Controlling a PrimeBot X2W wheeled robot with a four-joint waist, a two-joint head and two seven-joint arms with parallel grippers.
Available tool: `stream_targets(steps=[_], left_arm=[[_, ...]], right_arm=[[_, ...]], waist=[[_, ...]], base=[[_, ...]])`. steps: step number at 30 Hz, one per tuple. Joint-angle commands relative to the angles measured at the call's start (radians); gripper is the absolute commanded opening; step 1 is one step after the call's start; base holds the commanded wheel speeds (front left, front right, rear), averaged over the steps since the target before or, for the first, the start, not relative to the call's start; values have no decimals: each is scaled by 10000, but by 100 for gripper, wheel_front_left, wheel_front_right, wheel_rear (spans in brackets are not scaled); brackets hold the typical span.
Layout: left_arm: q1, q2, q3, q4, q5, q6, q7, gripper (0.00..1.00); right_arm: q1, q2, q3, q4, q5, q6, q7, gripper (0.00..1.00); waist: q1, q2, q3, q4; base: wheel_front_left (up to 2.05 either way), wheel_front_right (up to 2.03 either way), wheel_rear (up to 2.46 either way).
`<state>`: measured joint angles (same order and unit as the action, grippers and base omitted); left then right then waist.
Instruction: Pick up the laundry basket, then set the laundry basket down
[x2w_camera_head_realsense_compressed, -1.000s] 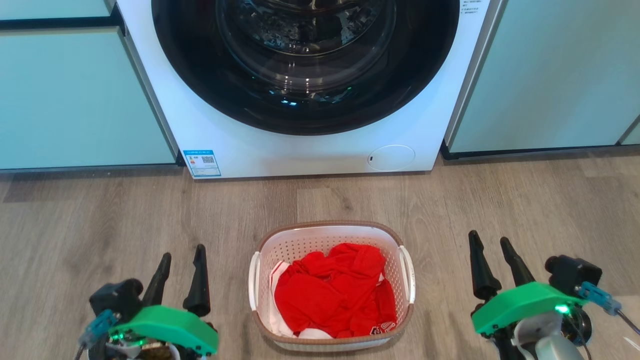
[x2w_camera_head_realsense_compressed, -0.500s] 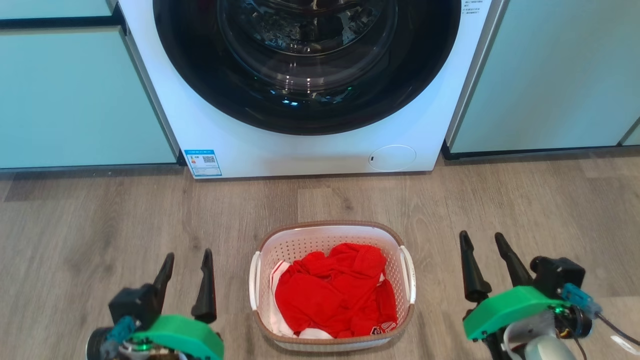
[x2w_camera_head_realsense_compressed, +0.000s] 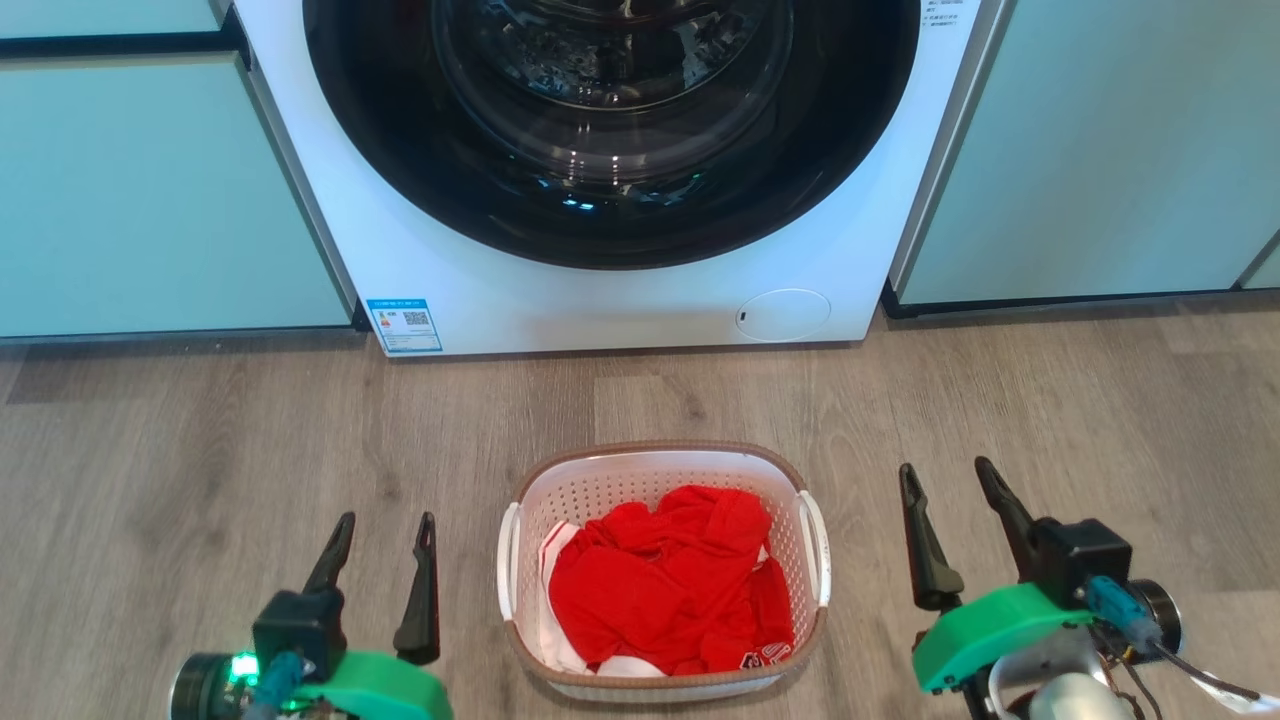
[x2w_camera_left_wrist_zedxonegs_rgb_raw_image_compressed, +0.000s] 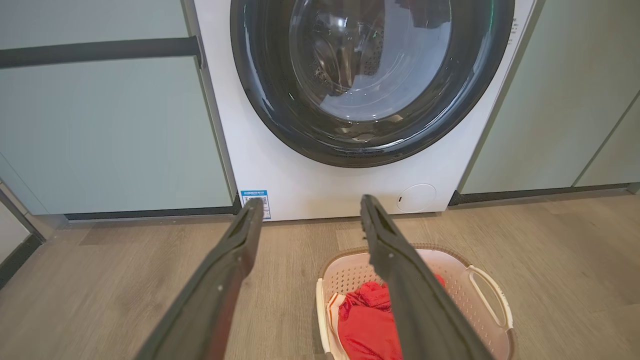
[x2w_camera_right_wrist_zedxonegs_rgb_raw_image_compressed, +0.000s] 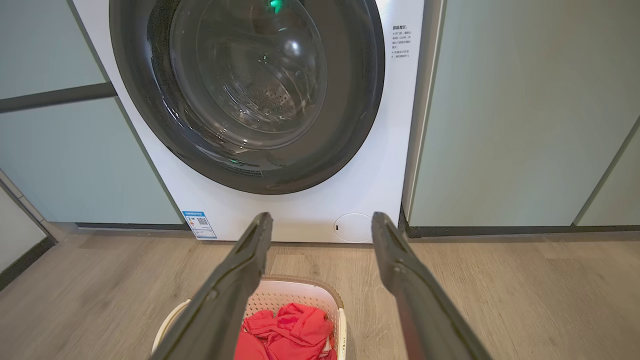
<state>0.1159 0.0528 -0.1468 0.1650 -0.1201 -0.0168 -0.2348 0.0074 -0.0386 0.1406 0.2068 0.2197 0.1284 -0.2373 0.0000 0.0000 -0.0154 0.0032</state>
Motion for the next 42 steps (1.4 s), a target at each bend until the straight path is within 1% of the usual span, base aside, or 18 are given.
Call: stream_targets(steps=[1,4,32,37,42], left_arm=[[-273,25,307,-311,307,71,-192,100],[-255,15,304,-312,623,77,-270,100],[-269,-24,404,-109,549,11,-270,100],[-316,-24,323,-31,402,48,-270,100],[-637,-25,252,46,294,81,-270,100]], right_arm=[[-197,-112,307,-409,-297,23,-167,100],[-194,-116,358,-419,-593,23,-245,100],[-196,-116,219,-336,-574,23,-245,100],[-239,-116,164,-266,-614,23,-245,100],[-542,-116,98,-194,-703,23,-245,100]], waist=[[0,0,0,-1],[0,0,3,-2],[0,0,179,-21],[0,0,402,0],[0,0,1032,53]], base=[[0,0,0],[0,0,0],[0,0,0],[0,0,0],[0,0,0]])
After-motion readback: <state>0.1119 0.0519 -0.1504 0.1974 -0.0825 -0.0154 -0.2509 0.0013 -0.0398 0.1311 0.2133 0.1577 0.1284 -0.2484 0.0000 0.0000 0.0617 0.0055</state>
